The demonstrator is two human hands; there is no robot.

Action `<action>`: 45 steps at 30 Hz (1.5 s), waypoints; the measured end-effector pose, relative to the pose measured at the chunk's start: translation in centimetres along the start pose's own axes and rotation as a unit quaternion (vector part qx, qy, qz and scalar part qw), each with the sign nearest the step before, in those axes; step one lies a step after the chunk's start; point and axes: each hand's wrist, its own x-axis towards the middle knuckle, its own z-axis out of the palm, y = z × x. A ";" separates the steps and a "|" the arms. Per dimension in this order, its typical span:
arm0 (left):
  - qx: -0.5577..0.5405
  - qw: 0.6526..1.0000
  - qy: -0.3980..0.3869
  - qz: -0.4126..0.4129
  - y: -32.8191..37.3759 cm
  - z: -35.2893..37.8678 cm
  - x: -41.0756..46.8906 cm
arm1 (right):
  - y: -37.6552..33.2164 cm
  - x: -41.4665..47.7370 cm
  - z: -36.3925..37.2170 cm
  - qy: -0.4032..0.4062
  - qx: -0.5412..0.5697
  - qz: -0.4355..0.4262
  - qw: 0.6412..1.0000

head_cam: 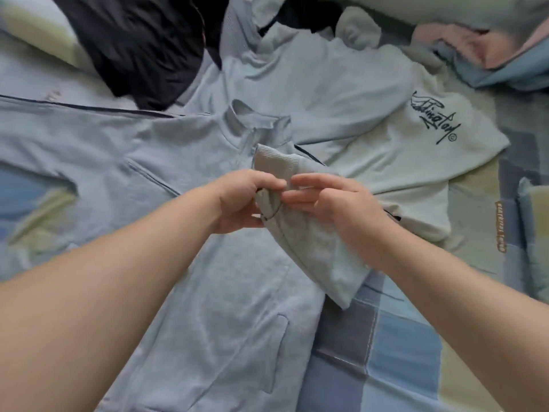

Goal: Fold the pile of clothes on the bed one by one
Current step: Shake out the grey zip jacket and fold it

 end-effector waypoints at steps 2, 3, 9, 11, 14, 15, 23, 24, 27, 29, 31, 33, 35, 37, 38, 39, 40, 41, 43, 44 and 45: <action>-0.005 0.999 0.050 -0.007 0.9 -3.9 -0.6 | -0.9 1.5 2.8 0.032 -0.056 -0.010 0.998; -0.011 0.998 0.067 -0.003 1.5 -7.2 -1.1 | -1.5 3.1 5.2 0.050 -0.098 -0.035 0.993; -0.045 0.983 0.170 0.044 4.8 -26.6 -2.2 | -4.3 13.5 20.9 0.009 -0.173 -0.057 0.983; -0.049 0.978 0.192 0.061 5.9 -32.9 -2.8 | -4.8 16.7 26.3 -0.024 -0.172 -0.047 0.984; -0.045 0.968 0.237 0.073 7.8 -42.7 -4.2 | -5.3 21.9 34.8 -0.048 -0.204 -0.067 0.975; -0.040 0.963 0.255 0.076 8.4 -46.0 -4.9 | -5.7 23.4 38.0 -0.056 -0.206 -0.065 0.975; -0.005 0.949 0.314 0.021 11.5 -67.3 -9.4 | -9.9 33.1 60.4 -0.086 -0.273 -0.049 0.957; -0.005 0.948 0.318 0.016 11.7 -69.3 -9.8 | -10.3 34.0 62.6 -0.093 -0.286 -0.051 0.952; -0.009 0.934 0.357 0.002 12.3 -74.6 -10.8 | -11.7 36.1 67.7 -0.104 -0.324 -0.040 0.940; -0.008 0.929 0.369 -0.018 12.3 -77.5 -11.1 | -12.4 37.0 70.2 -0.112 -0.347 -0.017 0.931; -0.006 0.931 0.363 -0.041 12.0 -79.6 -10.9 | -12.9 37.8 72.2 -0.111 -0.358 -0.003 0.927; 0.007 0.931 0.361 -0.058 11.0 -81.0 -10.2 | -12.8 38.7 73.8 -0.120 -0.373 0.012 0.920; 0.048 0.923 0.376 -0.062 9.9 -82.2 -9.0 | -12.4 39.5 74.6 -0.126 -0.391 0.025 0.911; 0.114 0.911 0.393 -0.048 9.2 -82.9 -8.2 | -12.0 40.1 74.9 -0.125 -0.402 0.025 0.907; 0.165 0.900 0.402 -0.038 9.1 -83.0 -8.1 | -11.9 40.2 74.9 -0.128 -0.403 0.024 0.906; 0.230 0.881 0.411 -0.031 9.0 -83.1 -7.9 | -11.9 40.1 74.7 -0.132 -0.396 0.019 0.908; 0.301 0.853 0.425 -0.022 9.0 -83.1 -8.0 | -11.9 40.1 74.3 -0.133 -0.376 0.013 0.917; 0.367 0.819 0.440 -0.011 9.3 -82.8 -8.2 | -12.0 40.0 73.6 -0.126 -0.344 0.003 0.930; 0.496 0.737 0.456 0.053 9.9 -81.5 -8.9 | -12.2 39.5 71.3 -0.064 -0.289 -0.024 0.955; 0.550 0.701 0.443 0.102 10.3 -80.7 -9.0 | -12.2 39.2 69.8 -0.020 -0.294 -0.035 0.955; 0.589 0.676 0.415 0.156 10.5 -79.7 -8.9 | -12.0 39.0 68.0 0.020 -0.319 -0.036 0.947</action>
